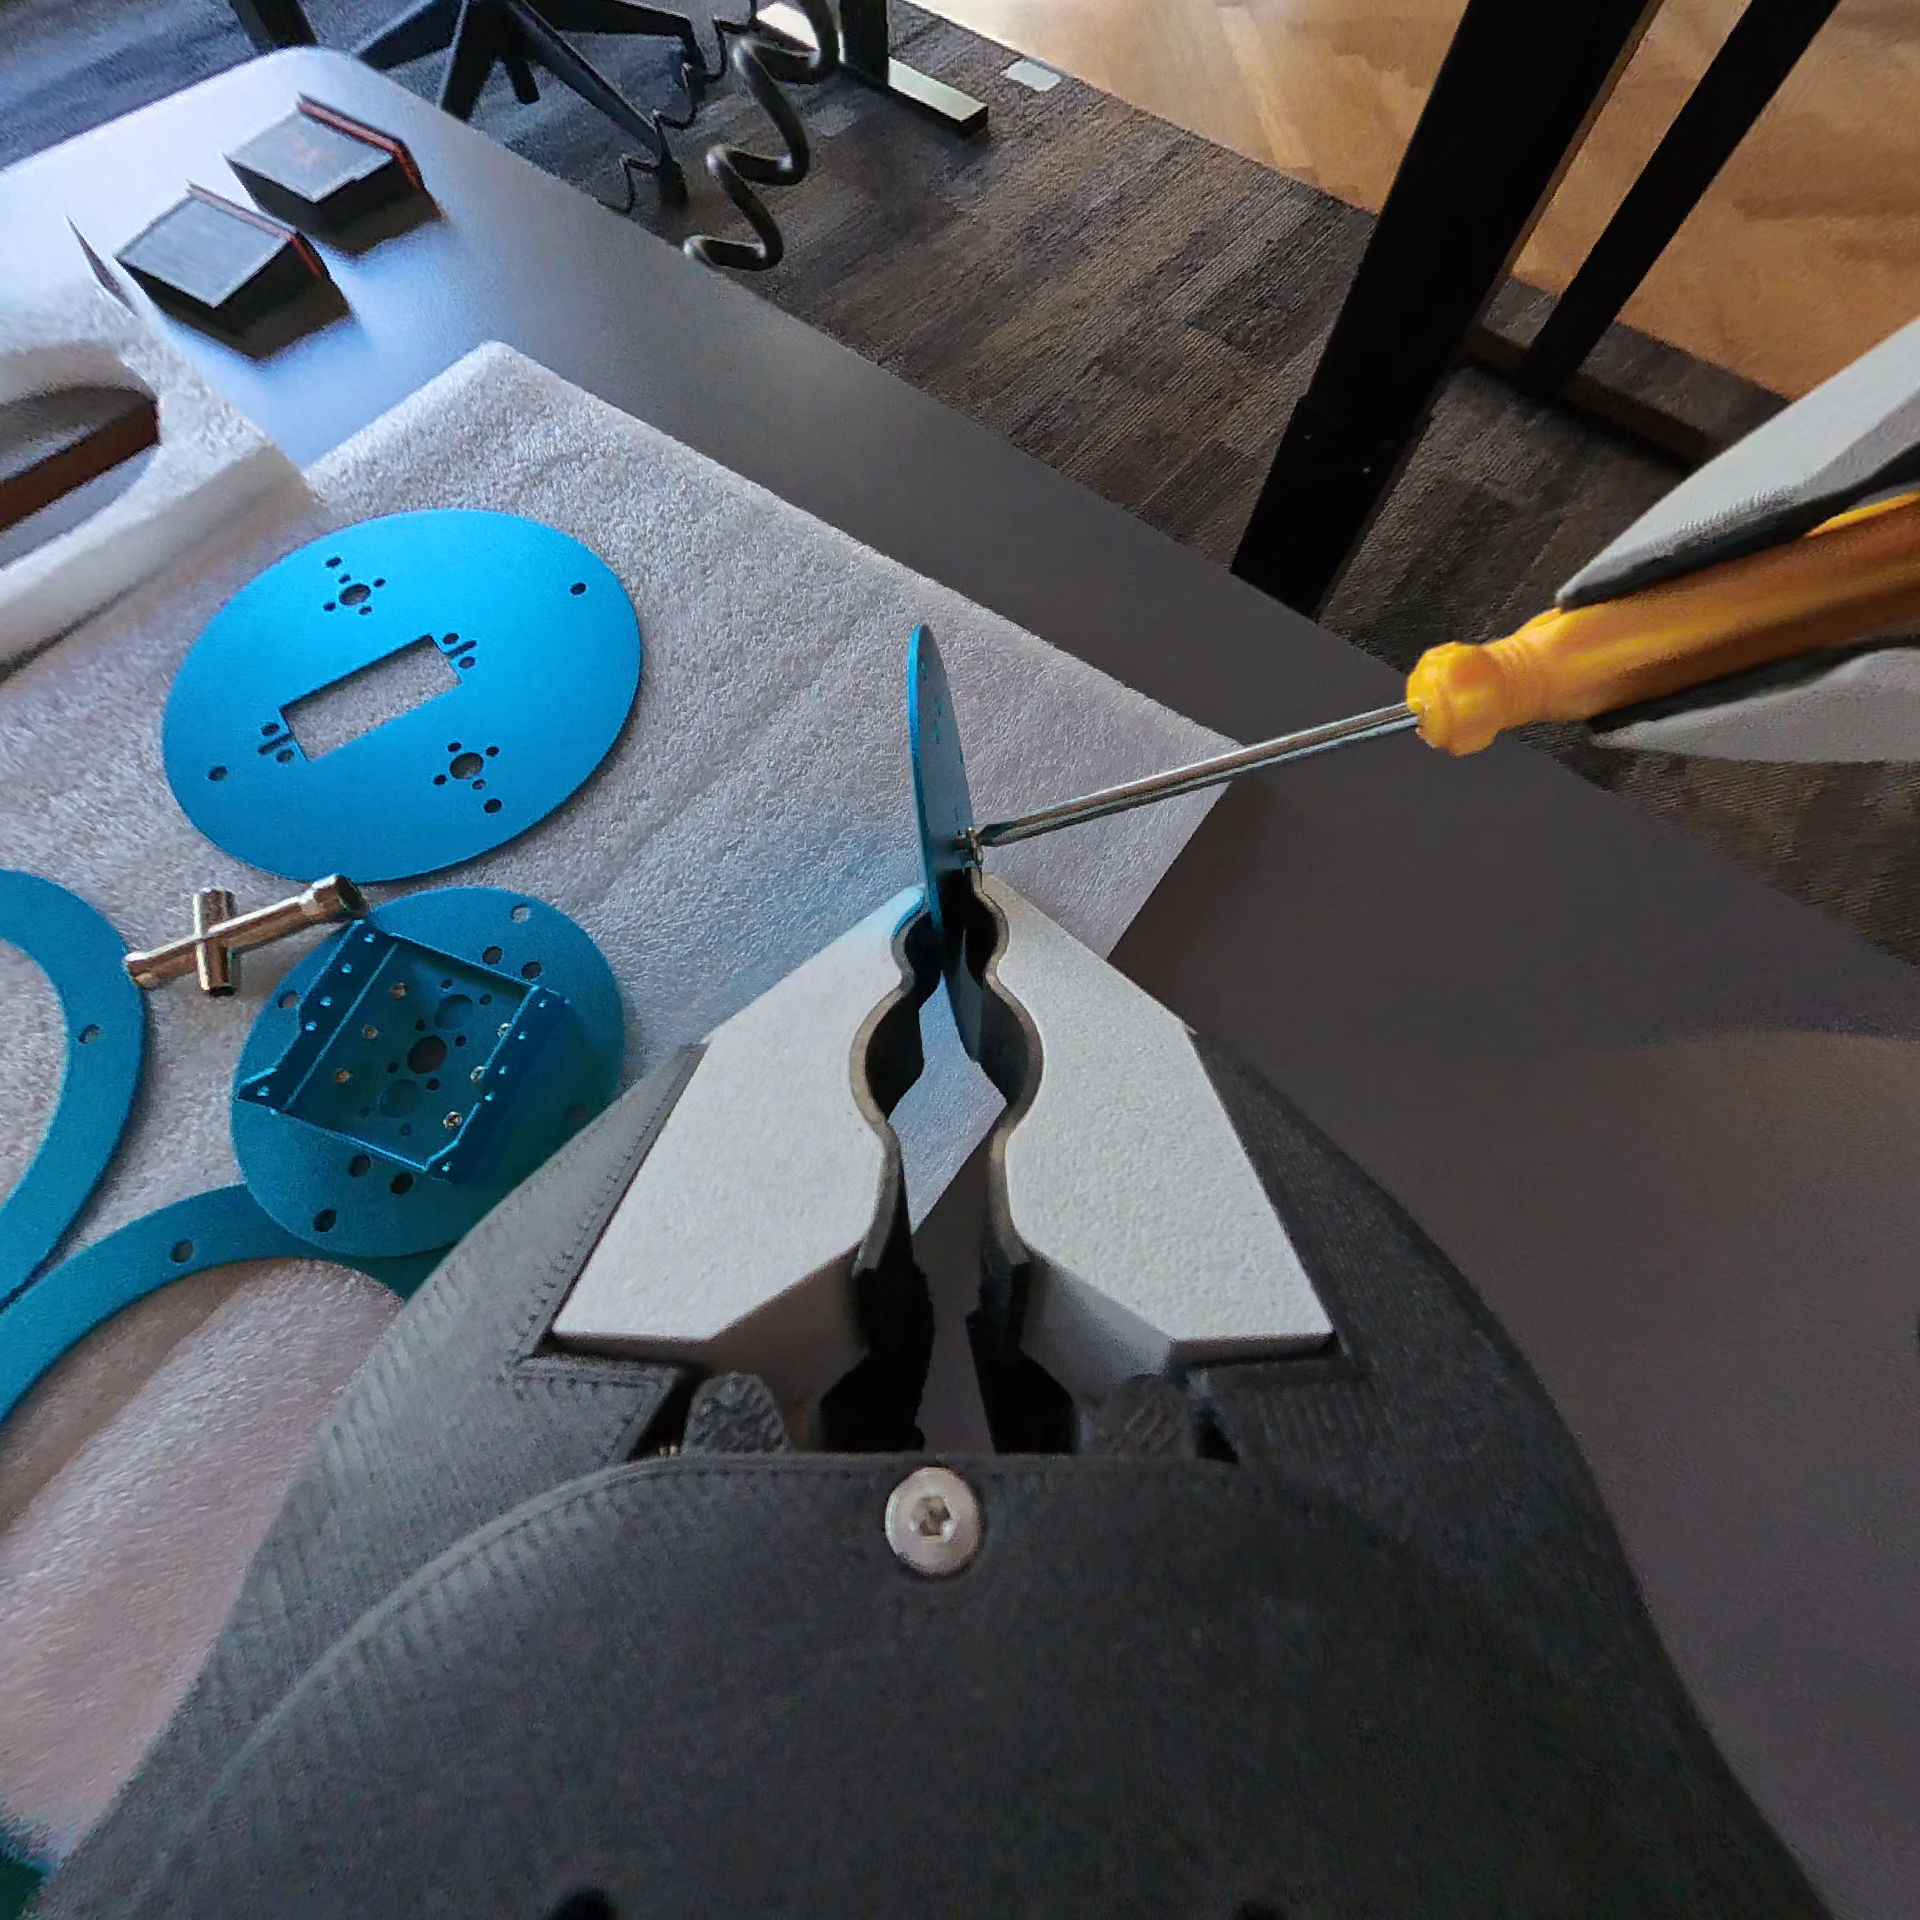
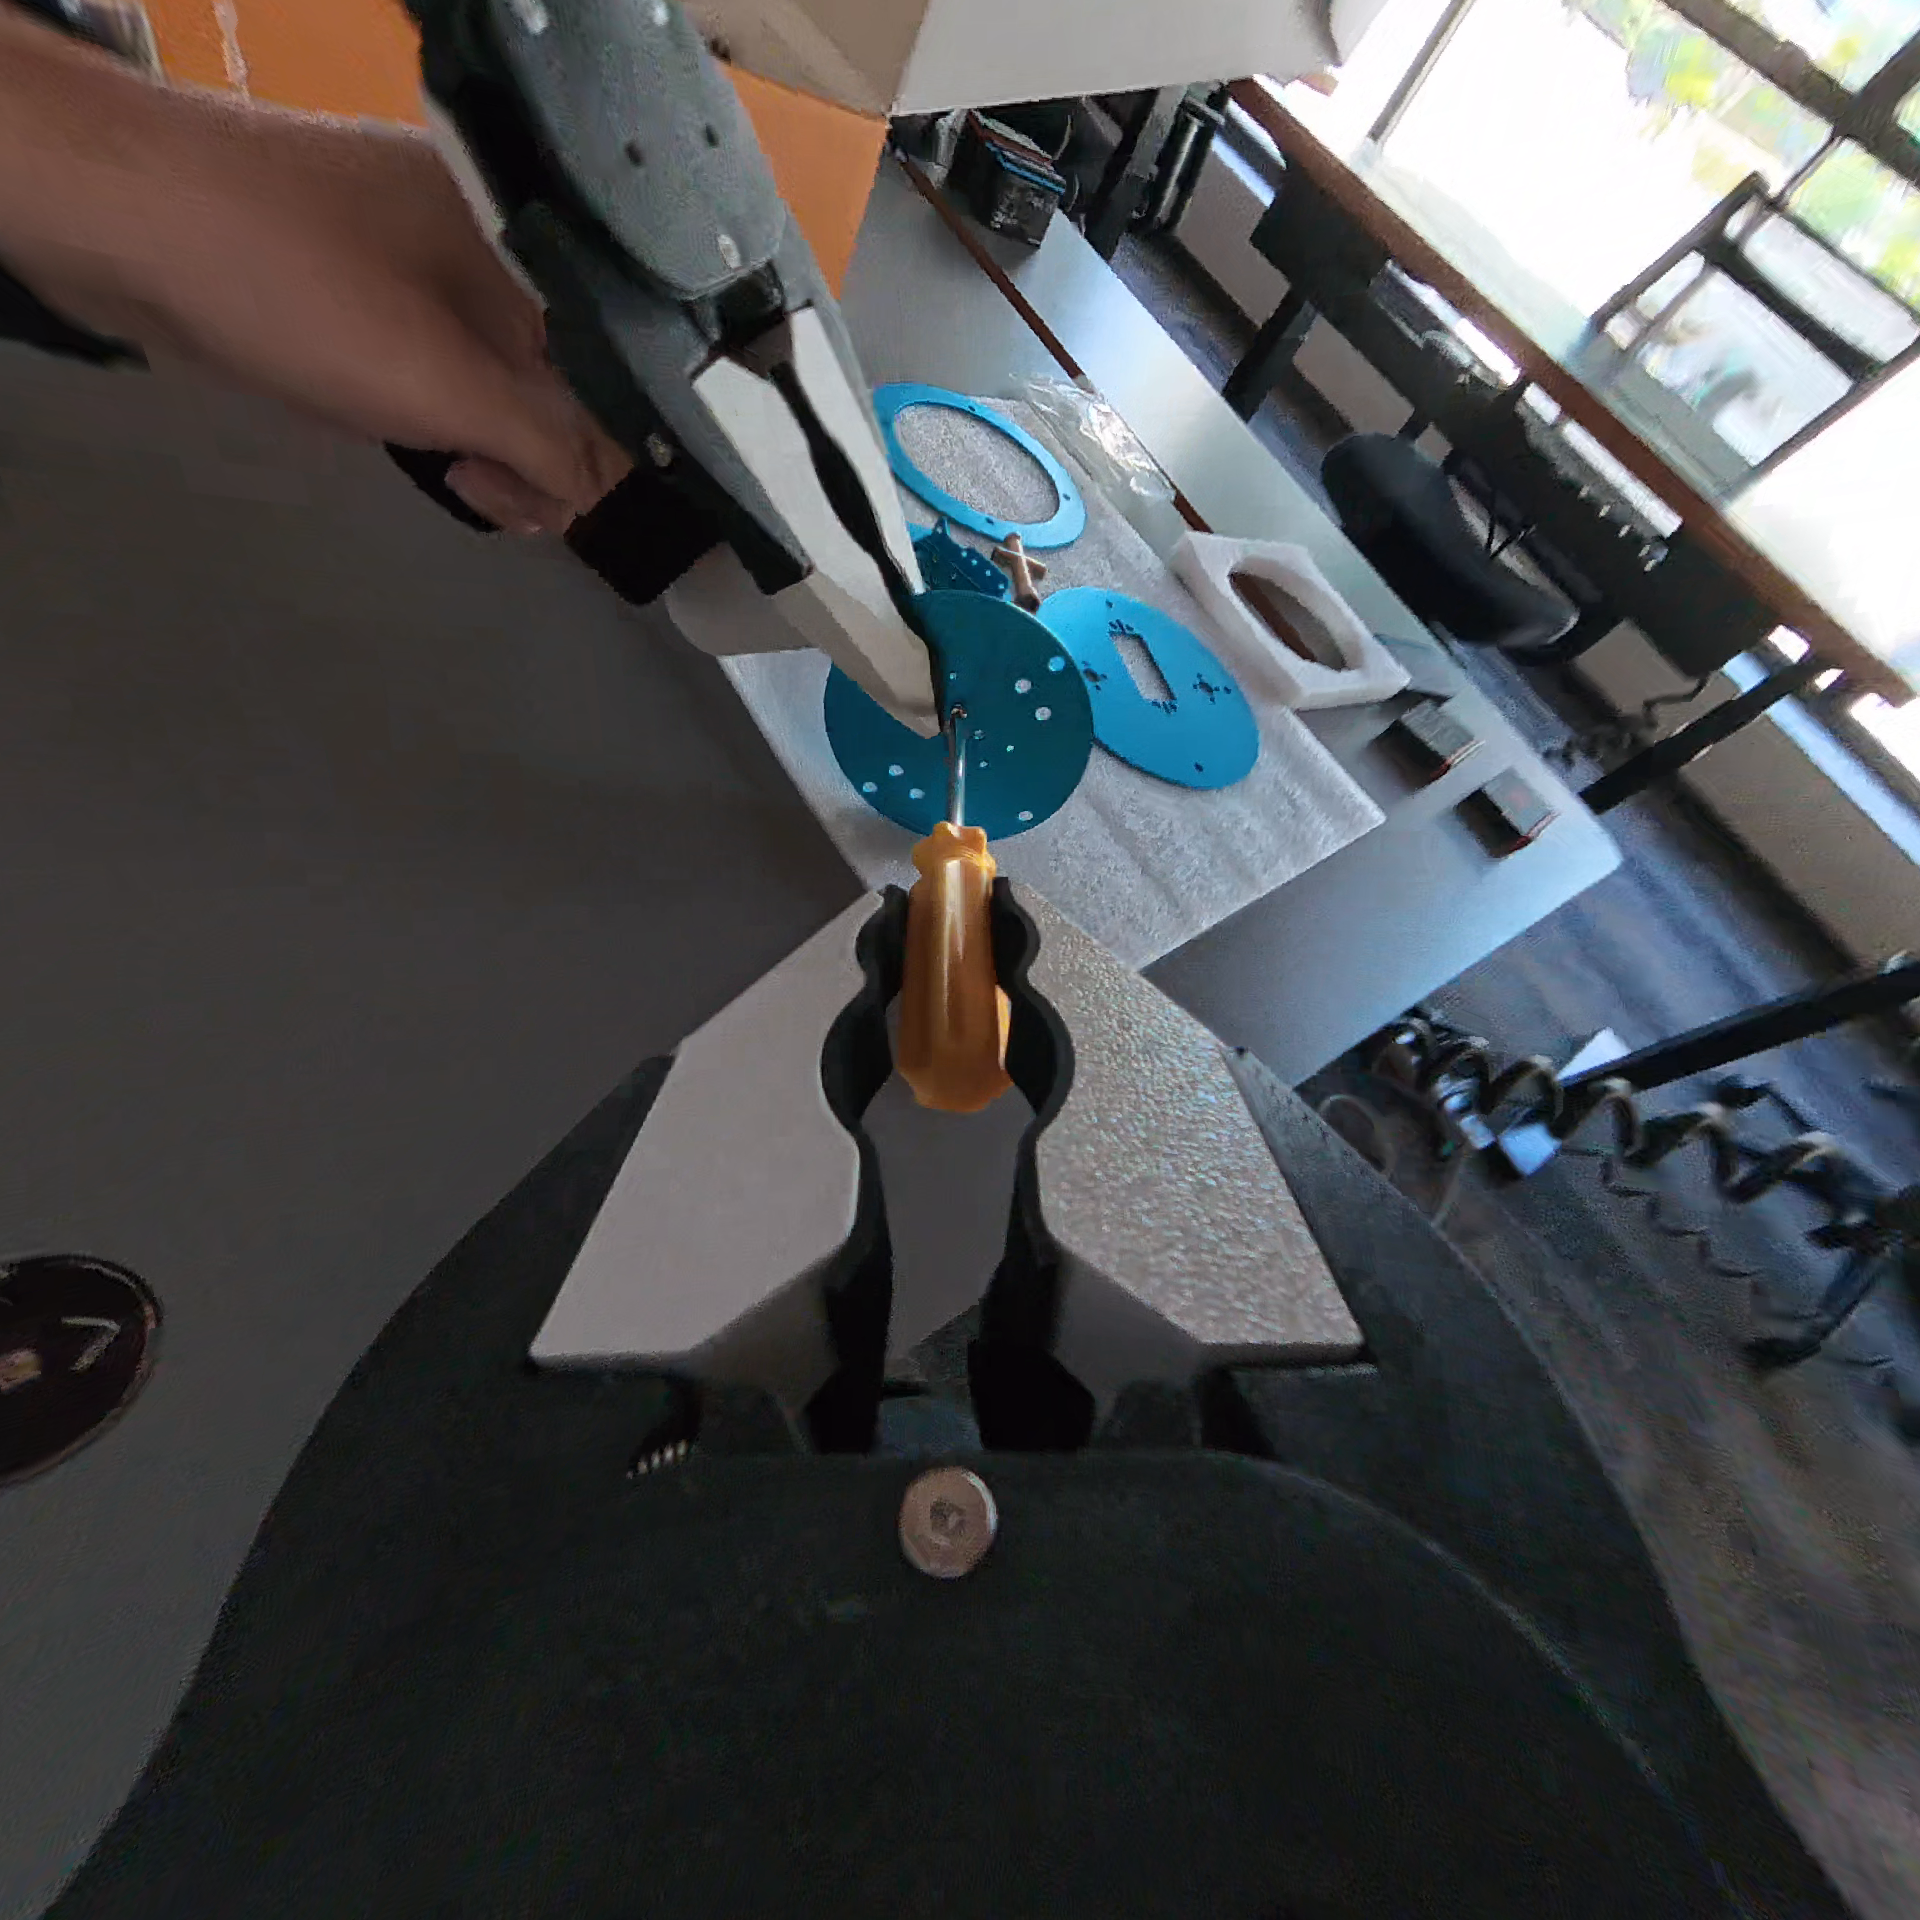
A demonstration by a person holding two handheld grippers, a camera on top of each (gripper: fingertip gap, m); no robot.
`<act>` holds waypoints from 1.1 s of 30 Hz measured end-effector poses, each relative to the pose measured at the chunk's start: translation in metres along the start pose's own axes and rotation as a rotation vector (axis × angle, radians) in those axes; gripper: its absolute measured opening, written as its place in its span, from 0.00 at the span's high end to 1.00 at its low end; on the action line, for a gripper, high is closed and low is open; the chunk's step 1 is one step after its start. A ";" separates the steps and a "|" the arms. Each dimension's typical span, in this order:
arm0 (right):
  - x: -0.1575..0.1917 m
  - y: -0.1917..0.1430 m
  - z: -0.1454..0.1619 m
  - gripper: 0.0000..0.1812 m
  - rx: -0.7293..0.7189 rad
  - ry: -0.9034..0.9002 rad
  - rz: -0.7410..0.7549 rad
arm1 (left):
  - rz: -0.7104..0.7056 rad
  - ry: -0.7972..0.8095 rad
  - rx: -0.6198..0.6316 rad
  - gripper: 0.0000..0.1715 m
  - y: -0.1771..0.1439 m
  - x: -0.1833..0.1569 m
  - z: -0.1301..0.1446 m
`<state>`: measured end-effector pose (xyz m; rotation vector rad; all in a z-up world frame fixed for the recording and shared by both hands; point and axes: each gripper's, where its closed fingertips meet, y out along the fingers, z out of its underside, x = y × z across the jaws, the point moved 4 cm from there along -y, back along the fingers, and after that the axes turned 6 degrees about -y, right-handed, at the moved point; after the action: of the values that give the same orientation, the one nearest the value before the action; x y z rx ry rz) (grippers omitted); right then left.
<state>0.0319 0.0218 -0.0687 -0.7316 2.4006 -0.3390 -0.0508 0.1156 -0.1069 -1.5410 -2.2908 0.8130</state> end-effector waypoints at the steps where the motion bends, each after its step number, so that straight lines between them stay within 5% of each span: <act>1: 0.000 -0.002 0.001 0.92 -0.009 0.093 -0.010 | -0.018 0.024 -0.001 0.99 0.001 -0.002 -0.001; 18: 0.015 -0.001 0.048 0.92 -0.342 2.096 -0.314 | -0.145 0.179 -0.033 0.99 0.006 -0.013 -0.002; 25: 0.016 -0.013 0.052 0.92 -0.388 2.048 -0.269 | -0.143 0.214 -0.042 0.99 0.007 -0.016 -0.002; 33: 0.011 -0.021 0.056 0.92 -0.280 1.449 -0.210 | -0.194 0.379 -0.068 0.99 0.007 -0.024 0.003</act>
<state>0.0679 -0.0055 -0.1095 -1.0773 3.7765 -0.8372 -0.0376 0.0951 -0.1109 -1.3355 -2.1564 0.3596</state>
